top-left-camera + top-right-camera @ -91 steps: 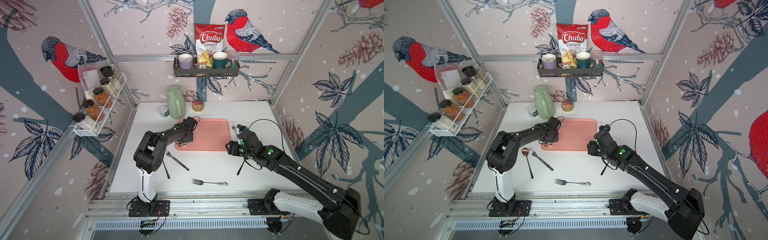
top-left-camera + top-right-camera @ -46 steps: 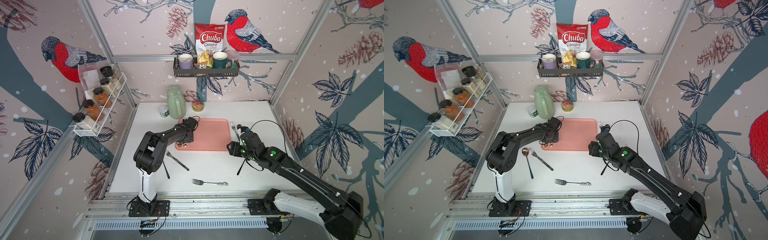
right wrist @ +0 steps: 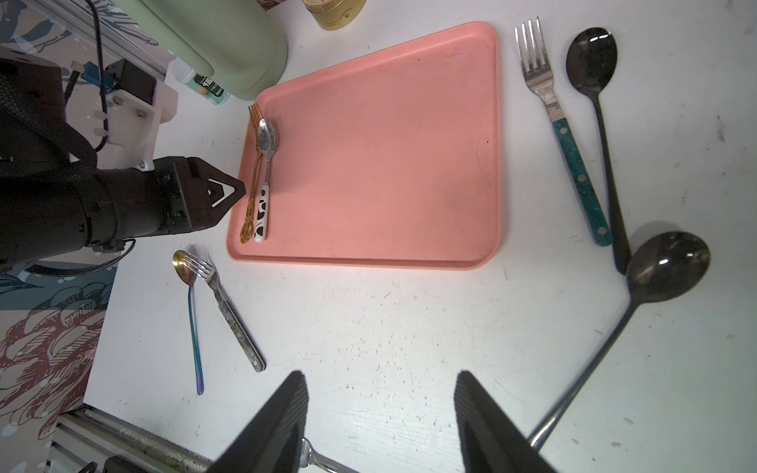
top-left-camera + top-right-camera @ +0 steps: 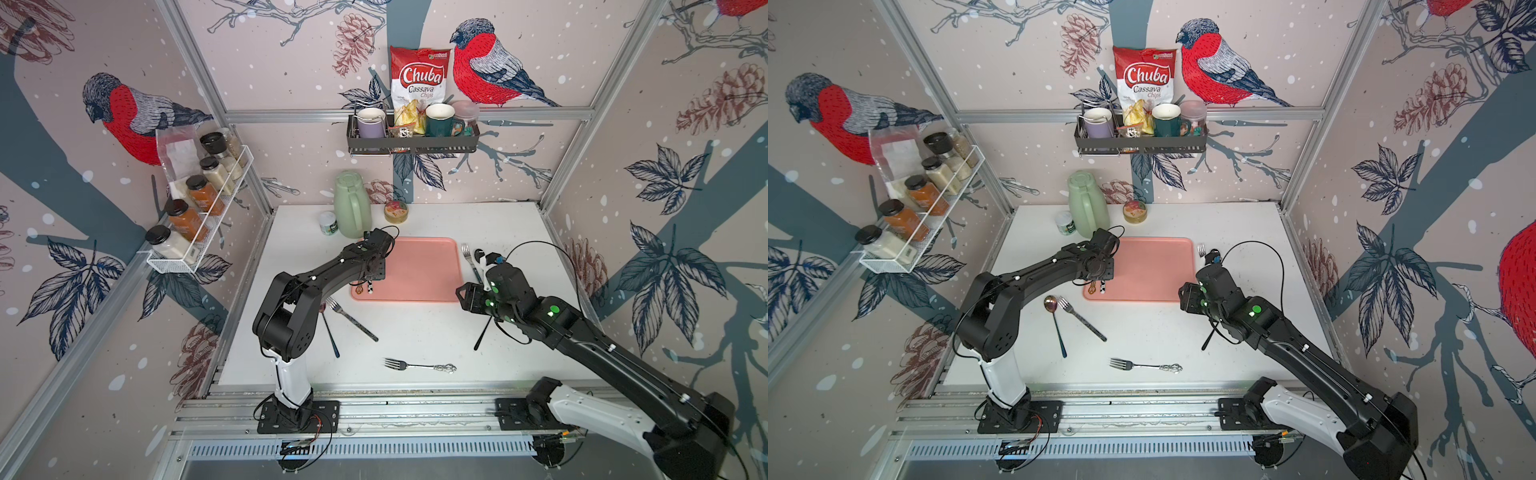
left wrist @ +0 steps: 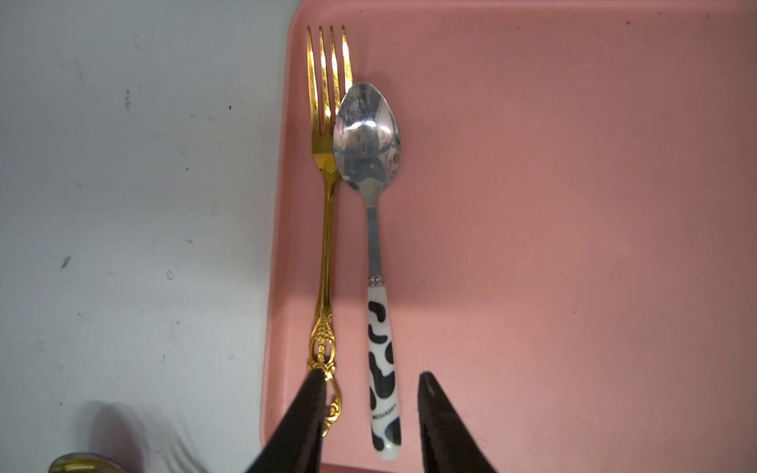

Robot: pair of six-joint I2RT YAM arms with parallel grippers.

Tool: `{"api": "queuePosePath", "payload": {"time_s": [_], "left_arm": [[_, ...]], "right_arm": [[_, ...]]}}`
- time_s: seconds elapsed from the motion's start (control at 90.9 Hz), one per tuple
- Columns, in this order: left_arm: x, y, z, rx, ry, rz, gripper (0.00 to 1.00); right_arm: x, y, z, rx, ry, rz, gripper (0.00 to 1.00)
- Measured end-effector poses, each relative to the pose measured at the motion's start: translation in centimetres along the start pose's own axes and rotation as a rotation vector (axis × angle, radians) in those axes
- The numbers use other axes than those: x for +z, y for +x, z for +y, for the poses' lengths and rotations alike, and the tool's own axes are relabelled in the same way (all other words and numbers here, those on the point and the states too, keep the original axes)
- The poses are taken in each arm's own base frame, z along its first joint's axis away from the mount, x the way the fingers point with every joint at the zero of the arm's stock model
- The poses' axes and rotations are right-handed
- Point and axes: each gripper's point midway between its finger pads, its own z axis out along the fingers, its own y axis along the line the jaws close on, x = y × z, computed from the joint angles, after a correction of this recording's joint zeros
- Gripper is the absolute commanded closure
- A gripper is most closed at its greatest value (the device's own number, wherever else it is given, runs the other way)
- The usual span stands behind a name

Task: Set the spoon and fork side by side
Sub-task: Place the spoon on the tray.

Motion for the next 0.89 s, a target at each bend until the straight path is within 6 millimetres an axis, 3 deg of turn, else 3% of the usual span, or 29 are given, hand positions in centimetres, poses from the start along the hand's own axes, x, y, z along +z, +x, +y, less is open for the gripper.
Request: {"api": "queuePosePath", "payload": {"time_s": [0.176,0.44,0.891], "left_arm": [[2.0,0.9,-0.2,0.037,-0.022,0.042,0.63],[4.2,2.0,-0.6,0.057,-0.026,0.078,0.73],[5.2,1.0,-1.1,0.053,-0.018,0.03,0.86]], "right_arm": [[-0.2,0.0,0.0,0.001,-0.003,-0.003,0.41],[-0.3,0.4,-0.4,-0.001,0.013,0.009,0.41],[-0.3,0.6,-0.6,-0.002,0.02,0.018,0.41]]}}
